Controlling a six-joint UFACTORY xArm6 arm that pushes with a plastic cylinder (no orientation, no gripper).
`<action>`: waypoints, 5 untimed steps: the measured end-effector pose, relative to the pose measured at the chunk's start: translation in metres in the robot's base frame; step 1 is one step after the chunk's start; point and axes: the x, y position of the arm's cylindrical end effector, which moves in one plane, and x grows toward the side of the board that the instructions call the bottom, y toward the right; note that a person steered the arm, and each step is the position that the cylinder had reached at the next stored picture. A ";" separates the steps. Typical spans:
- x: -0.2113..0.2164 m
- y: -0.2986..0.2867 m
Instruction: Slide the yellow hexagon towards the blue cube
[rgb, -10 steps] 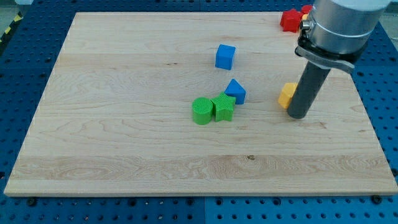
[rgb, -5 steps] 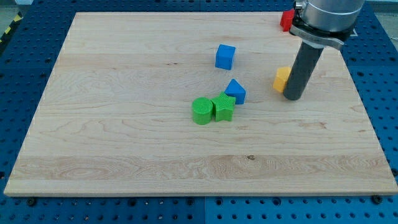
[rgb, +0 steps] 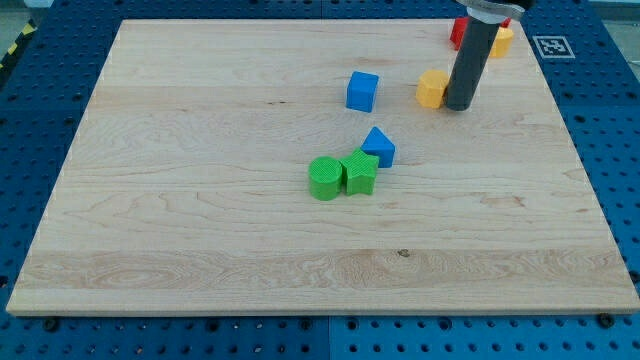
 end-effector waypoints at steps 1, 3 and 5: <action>0.000 -0.015; -0.004 -0.031; -0.018 -0.083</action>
